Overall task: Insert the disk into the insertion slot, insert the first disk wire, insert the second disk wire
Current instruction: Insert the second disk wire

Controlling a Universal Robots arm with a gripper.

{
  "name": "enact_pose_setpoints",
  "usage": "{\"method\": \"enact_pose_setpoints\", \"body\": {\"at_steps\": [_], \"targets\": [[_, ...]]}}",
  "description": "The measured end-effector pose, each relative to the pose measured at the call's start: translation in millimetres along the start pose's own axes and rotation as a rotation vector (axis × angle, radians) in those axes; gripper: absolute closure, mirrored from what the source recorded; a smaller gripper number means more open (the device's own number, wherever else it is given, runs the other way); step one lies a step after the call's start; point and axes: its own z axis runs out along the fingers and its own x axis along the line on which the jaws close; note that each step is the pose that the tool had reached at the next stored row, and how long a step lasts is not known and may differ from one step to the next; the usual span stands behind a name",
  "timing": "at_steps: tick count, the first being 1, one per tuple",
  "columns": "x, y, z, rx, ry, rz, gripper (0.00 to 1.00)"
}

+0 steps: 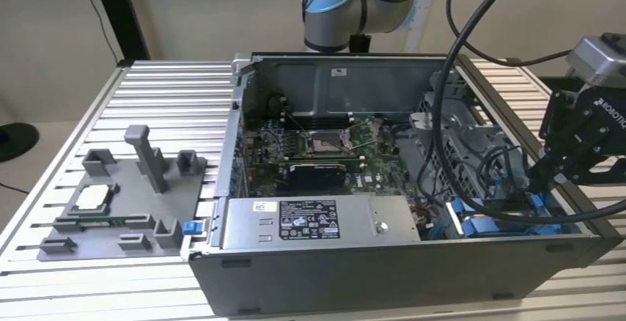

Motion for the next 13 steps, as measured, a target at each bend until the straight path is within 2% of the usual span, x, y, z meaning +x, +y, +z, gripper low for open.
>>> {"method": "enact_pose_setpoints", "body": {"at_steps": [9,13], "targets": [[0.2,-0.1,-0.6,-0.0009,-0.0007,0.0,0.0],[0.0,0.5,-4.2,-0.0016,-0.0007,0.0,0.0]]}}
